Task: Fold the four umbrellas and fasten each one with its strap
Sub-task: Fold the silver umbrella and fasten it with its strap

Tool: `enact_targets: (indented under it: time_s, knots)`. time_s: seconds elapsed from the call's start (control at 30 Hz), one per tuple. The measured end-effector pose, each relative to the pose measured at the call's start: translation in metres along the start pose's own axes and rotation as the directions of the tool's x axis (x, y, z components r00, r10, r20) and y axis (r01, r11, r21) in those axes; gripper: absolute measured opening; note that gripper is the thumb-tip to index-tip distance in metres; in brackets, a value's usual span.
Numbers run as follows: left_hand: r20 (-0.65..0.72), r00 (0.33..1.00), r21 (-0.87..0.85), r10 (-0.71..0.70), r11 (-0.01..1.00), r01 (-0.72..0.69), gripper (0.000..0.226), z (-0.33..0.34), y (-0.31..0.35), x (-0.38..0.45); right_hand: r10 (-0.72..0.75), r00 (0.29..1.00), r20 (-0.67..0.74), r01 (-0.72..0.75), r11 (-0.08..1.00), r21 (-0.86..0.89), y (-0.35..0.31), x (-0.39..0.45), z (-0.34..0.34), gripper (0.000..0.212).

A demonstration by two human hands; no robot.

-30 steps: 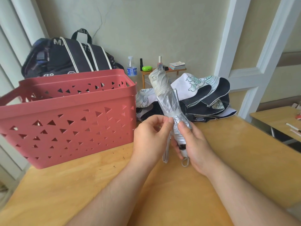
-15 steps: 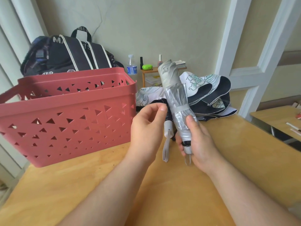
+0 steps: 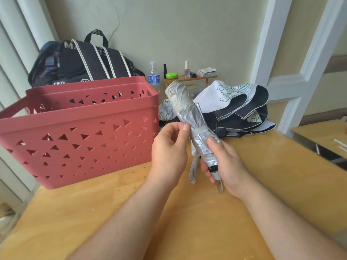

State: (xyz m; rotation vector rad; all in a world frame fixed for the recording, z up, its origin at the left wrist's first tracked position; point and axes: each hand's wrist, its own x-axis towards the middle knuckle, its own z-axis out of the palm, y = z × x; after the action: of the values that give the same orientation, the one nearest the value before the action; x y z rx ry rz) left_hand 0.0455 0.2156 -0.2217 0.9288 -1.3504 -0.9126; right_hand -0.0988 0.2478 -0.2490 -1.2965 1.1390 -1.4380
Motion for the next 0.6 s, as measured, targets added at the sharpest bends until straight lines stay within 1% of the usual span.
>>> enact_targets:
  time_s: [0.1, 0.2, 0.27, 0.33, 0.4, 0.5, 0.57, 0.6]
  knots:
    - [0.026, 0.999, -0.011, -0.03, 0.999, 0.03, 0.023, -0.0009, -0.0029, 0.0015, 0.041, 0.999, 0.004, -0.041, 0.999, -0.013, 0.0005, 0.0001, 0.0008, 0.049]
    - [0.053, 0.992, -0.105, -0.111, 0.988, 0.116, 0.027, 0.0, -0.0021, 0.0032, 0.095, 0.995, 0.044, -0.096, 0.995, 0.023, 0.0004, 0.0, 0.0023, 0.055]
    - [0.071, 0.982, -0.17, -0.174, 0.968, 0.183, 0.03, 0.0007, 0.0003, 0.0031, 0.109, 0.991, 0.075, -0.113, 0.992, 0.059, 0.0, 0.0, 0.0026, 0.059]
    - [0.099, 0.975, -0.197, -0.198, 0.957, 0.215, 0.033, 0.0007, -0.0007, 0.0032, 0.109, 0.989, 0.095, -0.116, 0.991, 0.071, 0.001, 0.0005, 0.0019, 0.06]
    - [0.091, 0.979, -0.193, -0.181, 0.962, 0.195, 0.032, 0.0002, -0.0022, 0.0037, 0.104, 0.99, 0.092, -0.11, 0.992, 0.066, 0.0027, 0.0012, 0.0008, 0.062]
    - [0.021, 0.995, -0.139, -0.097, 0.985, 0.099, 0.024, 0.0018, -0.0057, 0.0021, 0.076, 0.996, 0.054, -0.079, 0.996, 0.046, 0.0033, 0.0023, -0.001, 0.059]
    - [-0.019, 0.998, -0.068, -0.063, 0.996, 0.062, 0.024, 0.0032, -0.0073, -0.0018, 0.048, 0.999, 0.024, -0.049, 0.998, 0.034, 0.0022, 0.0028, -0.0015, 0.056]
    - [-0.012, 0.998, -0.011, -0.054, 0.999, 0.053, 0.026, 0.003, -0.009, -0.0032, 0.035, 0.999, 0.01, -0.035, 0.999, 0.03, 0.0016, 0.0031, -0.0014, 0.055]
